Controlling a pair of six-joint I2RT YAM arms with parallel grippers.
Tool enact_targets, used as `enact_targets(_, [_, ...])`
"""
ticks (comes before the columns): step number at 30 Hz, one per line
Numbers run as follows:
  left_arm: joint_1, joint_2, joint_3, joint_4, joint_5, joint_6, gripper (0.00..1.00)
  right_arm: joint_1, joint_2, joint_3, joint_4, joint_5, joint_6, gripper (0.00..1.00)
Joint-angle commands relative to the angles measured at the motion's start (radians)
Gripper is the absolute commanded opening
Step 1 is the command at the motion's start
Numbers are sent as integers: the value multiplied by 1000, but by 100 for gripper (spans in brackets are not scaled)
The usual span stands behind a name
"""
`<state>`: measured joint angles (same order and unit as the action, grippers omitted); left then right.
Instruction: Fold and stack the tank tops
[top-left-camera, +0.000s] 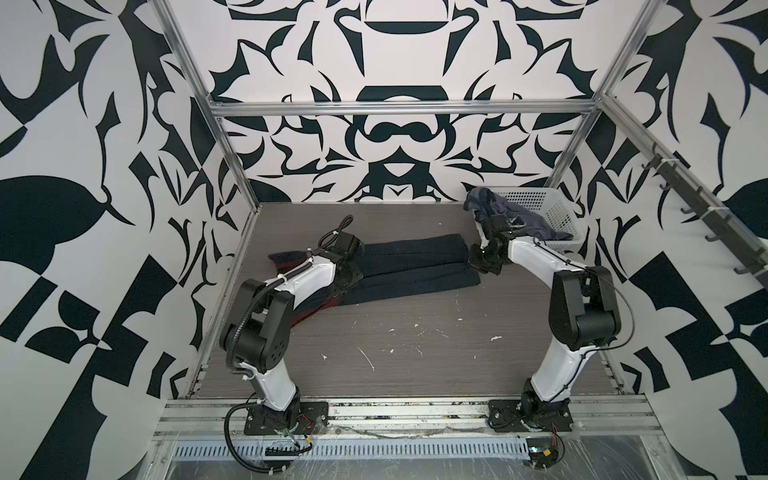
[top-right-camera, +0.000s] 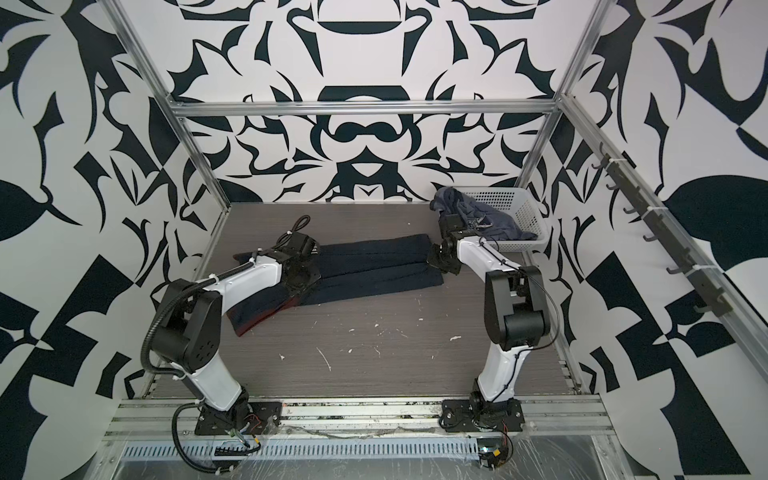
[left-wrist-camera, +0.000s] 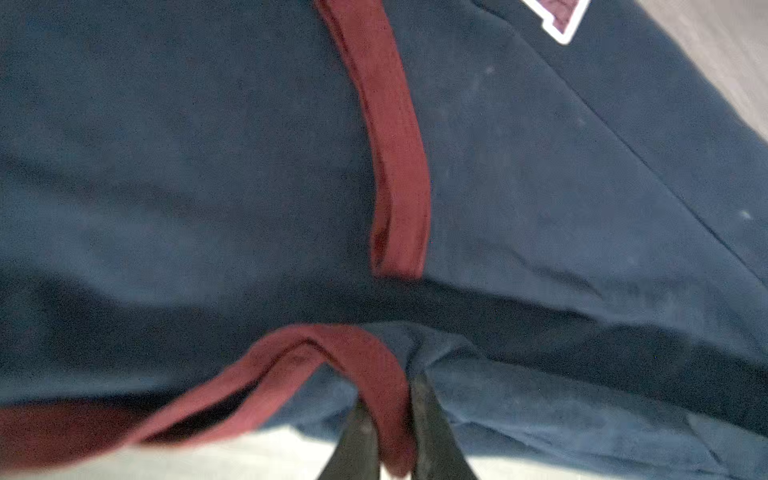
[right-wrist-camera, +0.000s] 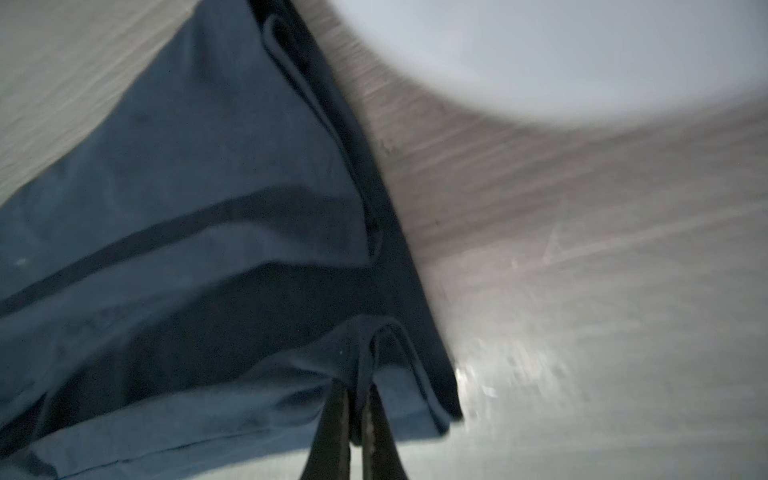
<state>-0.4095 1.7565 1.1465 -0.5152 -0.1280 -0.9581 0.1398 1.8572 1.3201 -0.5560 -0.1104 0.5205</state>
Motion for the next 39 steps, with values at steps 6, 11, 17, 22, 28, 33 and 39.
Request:
enact_targets(6, [34,96,83,-19,14,36,32,-1,72,97,-1,36,-6,7])
enact_targets(11, [56,47,110,-65,-69,56,45,6,38,111,-27,78,-30,44])
enact_targets(17, [1,-92,130,-139,-192,95,56,89,-77,60,-58,137,-97,54])
enact_targets(22, [-97,-110,91,-105,-153,79,54,176,-91,12,-28,89,-104,51])
enact_targets(28, [-121,9,89,-16,-45,79,46,230,5,40,-3,23,-79,49])
enact_targets(33, [-100,101,127,13,-30,103,45,241,94,81,-3,3,-65,48])
enact_targets(39, [-41,154,139,42,-51,106,45,238,176,169,-3,57,-81,47])
